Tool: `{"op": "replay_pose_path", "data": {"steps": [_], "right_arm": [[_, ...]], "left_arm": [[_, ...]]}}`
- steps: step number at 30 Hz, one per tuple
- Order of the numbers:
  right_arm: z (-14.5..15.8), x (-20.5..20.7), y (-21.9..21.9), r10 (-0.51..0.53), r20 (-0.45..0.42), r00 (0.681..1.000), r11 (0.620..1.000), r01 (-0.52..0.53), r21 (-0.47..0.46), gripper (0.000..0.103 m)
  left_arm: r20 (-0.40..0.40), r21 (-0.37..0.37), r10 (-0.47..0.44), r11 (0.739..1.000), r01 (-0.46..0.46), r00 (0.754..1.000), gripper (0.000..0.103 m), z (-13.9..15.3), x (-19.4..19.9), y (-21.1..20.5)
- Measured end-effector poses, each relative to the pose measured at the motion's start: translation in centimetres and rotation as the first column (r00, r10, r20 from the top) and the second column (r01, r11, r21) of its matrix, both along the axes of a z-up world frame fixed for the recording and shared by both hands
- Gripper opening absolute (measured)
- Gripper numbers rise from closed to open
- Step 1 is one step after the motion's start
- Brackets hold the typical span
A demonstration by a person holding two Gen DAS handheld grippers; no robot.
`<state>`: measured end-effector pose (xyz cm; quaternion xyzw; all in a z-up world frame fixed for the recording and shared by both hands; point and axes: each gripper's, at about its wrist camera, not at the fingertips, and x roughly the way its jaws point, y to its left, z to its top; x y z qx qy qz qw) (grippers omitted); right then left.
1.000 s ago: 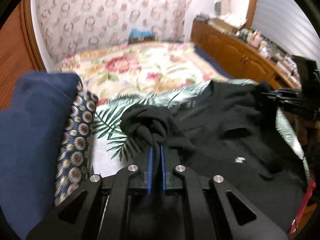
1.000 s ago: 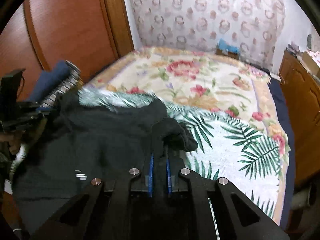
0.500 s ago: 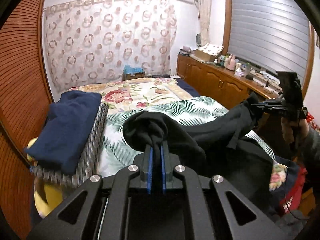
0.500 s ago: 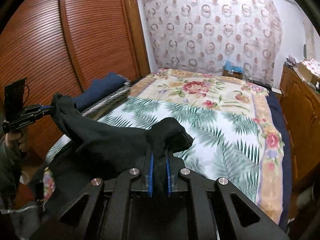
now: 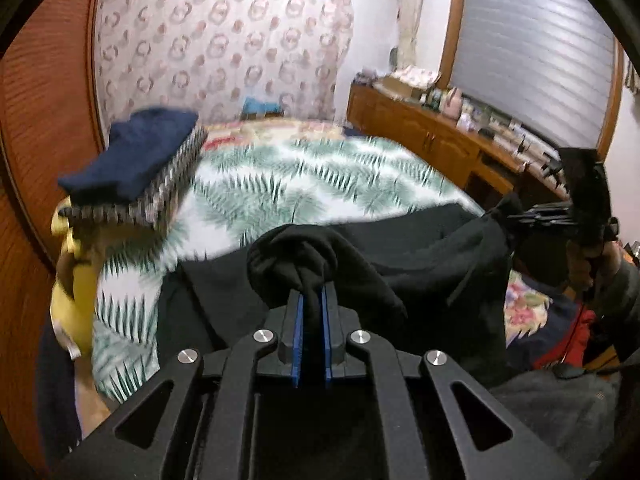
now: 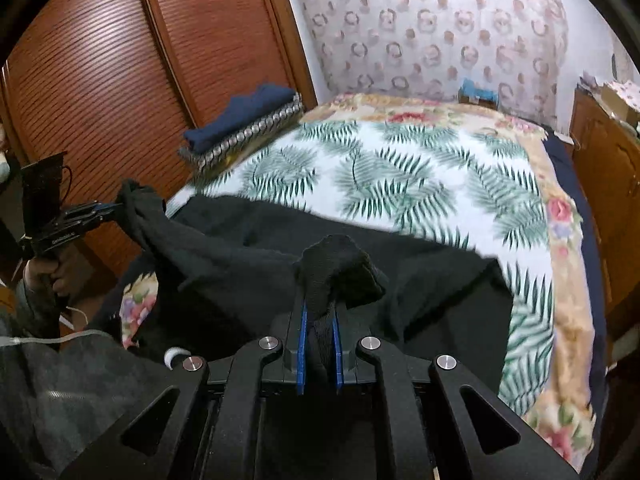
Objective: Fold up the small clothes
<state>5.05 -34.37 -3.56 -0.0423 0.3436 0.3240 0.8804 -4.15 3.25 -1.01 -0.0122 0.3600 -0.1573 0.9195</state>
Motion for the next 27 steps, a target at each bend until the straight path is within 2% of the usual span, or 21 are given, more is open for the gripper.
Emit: {"op": "replay_pose_path", "data": {"steps": [3,6,9,15,17,19,21,22,23,24,25,26,27], "right_arm": [[-1.5,0.2,0.1,-0.025,-0.018,1.000,0.999,0.024,-0.040,0.010],[-2.3,-0.2,0.1,-0.030,-0.032,0.999,0.998,0.028,-0.055,0.010],[-2.7,-0.4,0.4,-0.037,-0.025,0.999,0.994,0.034,-0.102,0.010],[-1.4,-0.8,1.7,-0.053,-0.023,0.998,0.995,0.051,-0.083,0.010],[-1.6,-1.2,1.9,-0.049,-0.024,0.999,0.995,0.047,-0.090,0.010],[-2.5,-0.7,2.9,-0.050,-0.021,0.999,0.993,0.048,-0.104,0.017],[-2.1,-1.1,2.5,-0.064,-0.005,0.998,0.991,0.063,-0.115,0.025],[-1.7,-1.2,2.2,-0.073,0.002,0.997,0.991,0.073,-0.109,0.028],[-1.3,-1.3,1.7,-0.089,0.013,0.996,0.991,0.090,-0.102,0.038],[-0.8,-1.4,1.1,-0.104,0.027,0.994,0.990,0.106,-0.091,0.043],[-0.5,-1.3,0.6,-0.116,0.038,0.993,0.990,0.119,-0.080,0.044],[-0.2,-1.2,0.1,-0.130,0.046,0.990,0.989,0.133,-0.070,0.045],[0.0,-0.9,-0.3,-0.148,0.052,0.988,0.986,0.151,-0.066,0.045]], "left_arm": [[-0.060,-0.005,0.005,1.000,-0.006,0.998,0.008,-2.3,-0.2,0.2],[-0.084,0.016,0.003,1.000,-0.002,0.996,0.008,-3.5,-0.7,-0.3],[-0.086,0.027,-0.007,1.000,0.010,0.996,0.009,-3.3,-1.2,-0.8],[-0.032,0.067,0.023,0.998,-0.020,0.999,0.012,-1.5,-1.7,0.0],[-0.011,0.071,0.030,0.997,-0.029,1.000,0.018,-0.8,-1.9,0.5],[0.010,0.059,0.039,0.997,-0.039,0.999,0.023,-0.1,-2.0,1.1],[0.023,0.046,0.046,0.998,-0.047,0.999,0.033,0.2,-1.8,1.6],[0.030,0.047,0.052,0.997,-0.053,0.998,0.043,0.4,-1.6,1.7],[0.036,0.051,0.064,0.997,-0.066,0.997,0.049,0.5,-1.2,2.0],[0.035,0.051,0.072,0.996,-0.074,0.997,0.050,0.3,-0.7,2.3],[0.031,0.047,0.073,0.996,-0.074,0.997,0.056,0.1,-0.3,2.4],[0.030,0.033,0.067,0.997,-0.068,0.997,0.071,-0.2,0.3,2.7],[0.025,0.024,0.067,0.997,-0.067,0.997,0.077,-0.6,1.0,2.9]]}}
